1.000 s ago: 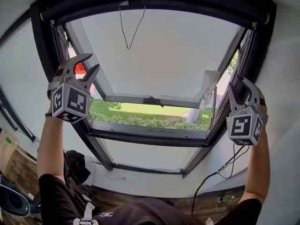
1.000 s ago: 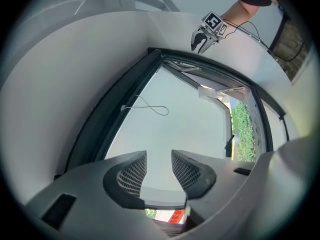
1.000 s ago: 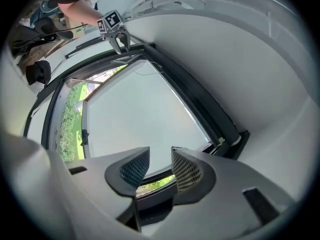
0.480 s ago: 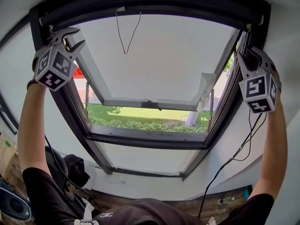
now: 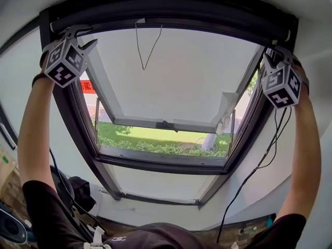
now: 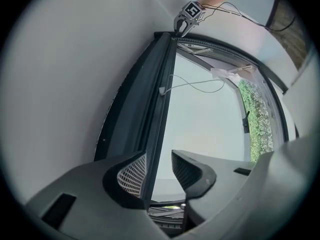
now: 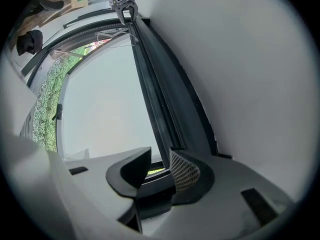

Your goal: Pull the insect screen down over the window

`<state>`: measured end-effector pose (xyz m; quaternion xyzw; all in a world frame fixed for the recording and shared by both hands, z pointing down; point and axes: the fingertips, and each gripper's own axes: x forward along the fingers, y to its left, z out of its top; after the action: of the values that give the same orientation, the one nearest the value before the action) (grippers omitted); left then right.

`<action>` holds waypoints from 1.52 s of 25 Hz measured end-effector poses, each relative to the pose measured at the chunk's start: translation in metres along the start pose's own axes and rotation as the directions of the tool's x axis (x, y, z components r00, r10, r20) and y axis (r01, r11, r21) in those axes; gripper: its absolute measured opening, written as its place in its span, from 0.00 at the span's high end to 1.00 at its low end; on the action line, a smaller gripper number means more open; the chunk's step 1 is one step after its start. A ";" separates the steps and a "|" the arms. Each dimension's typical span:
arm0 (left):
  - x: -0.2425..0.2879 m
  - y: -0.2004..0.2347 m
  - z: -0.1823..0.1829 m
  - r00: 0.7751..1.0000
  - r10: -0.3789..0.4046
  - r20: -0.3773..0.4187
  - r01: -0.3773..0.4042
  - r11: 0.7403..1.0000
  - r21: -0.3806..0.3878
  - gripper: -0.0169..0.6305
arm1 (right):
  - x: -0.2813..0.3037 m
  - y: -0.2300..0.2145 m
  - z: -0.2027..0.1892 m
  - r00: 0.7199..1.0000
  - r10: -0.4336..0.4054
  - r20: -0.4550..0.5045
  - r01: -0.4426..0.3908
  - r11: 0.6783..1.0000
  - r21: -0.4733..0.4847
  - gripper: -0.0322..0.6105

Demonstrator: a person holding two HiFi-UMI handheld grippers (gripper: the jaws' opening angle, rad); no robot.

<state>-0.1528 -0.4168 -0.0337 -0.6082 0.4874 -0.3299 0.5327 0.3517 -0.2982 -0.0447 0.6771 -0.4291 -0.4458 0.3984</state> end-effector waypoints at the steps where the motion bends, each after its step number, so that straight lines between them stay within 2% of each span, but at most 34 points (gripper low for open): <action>1: 0.004 0.003 -0.004 1.000 -0.004 -0.010 0.004 1.000 -0.004 0.71 | 0.003 -0.003 -0.001 1.000 -0.004 -0.010 0.004 1.000 0.000 0.76; 7: 0.022 0.014 -0.024 0.999 -0.020 -0.041 0.017 0.998 -0.063 0.71 | 0.020 -0.016 -0.002 0.998 -0.021 -0.064 0.019 0.999 -0.037 0.76; 10: 0.025 0.016 -0.022 1.000 -0.011 -0.029 0.009 0.998 -0.065 0.72 | 0.026 -0.017 -0.005 0.996 -0.017 -0.083 0.013 0.999 -0.043 0.76; 15: 0.034 0.016 -0.033 0.997 -0.017 -0.073 0.013 0.998 -0.059 0.72 | 0.042 -0.015 -0.019 0.991 -0.029 -0.134 0.017 0.995 -0.094 0.80; 17: 0.035 0.017 -0.038 0.996 -0.016 -0.090 0.010 0.998 -0.061 0.74 | 0.046 -0.015 -0.019 0.991 -0.034 -0.130 0.020 0.995 -0.103 0.84; 23: 0.049 0.010 -0.038 0.995 -0.023 -0.097 0.020 0.999 -0.036 0.74 | 0.041 -0.017 -0.022 0.990 -0.037 -0.139 0.019 0.991 -0.130 0.84; 29: 0.045 0.011 -0.037 0.996 -0.028 -0.082 0.025 0.999 -0.035 0.77 | 0.042 -0.013 -0.013 0.993 -0.032 -0.113 0.014 0.987 -0.161 0.86; 34: 0.046 0.007 -0.035 0.995 -0.040 -0.088 0.040 0.999 -0.001 0.86 | 0.048 -0.009 -0.012 0.993 -0.023 -0.119 0.001 0.984 -0.181 0.89; 38: 0.045 0.007 -0.034 0.996 -0.064 -0.067 0.062 0.998 -0.030 0.88 | 0.048 -0.008 -0.012 0.993 -0.041 -0.106 0.017 0.976 -0.216 0.90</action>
<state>-0.1723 -0.4702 -0.0388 -0.6191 0.4903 -0.3603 0.4964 0.3758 -0.3391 -0.0614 0.6597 -0.3458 -0.4573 0.4859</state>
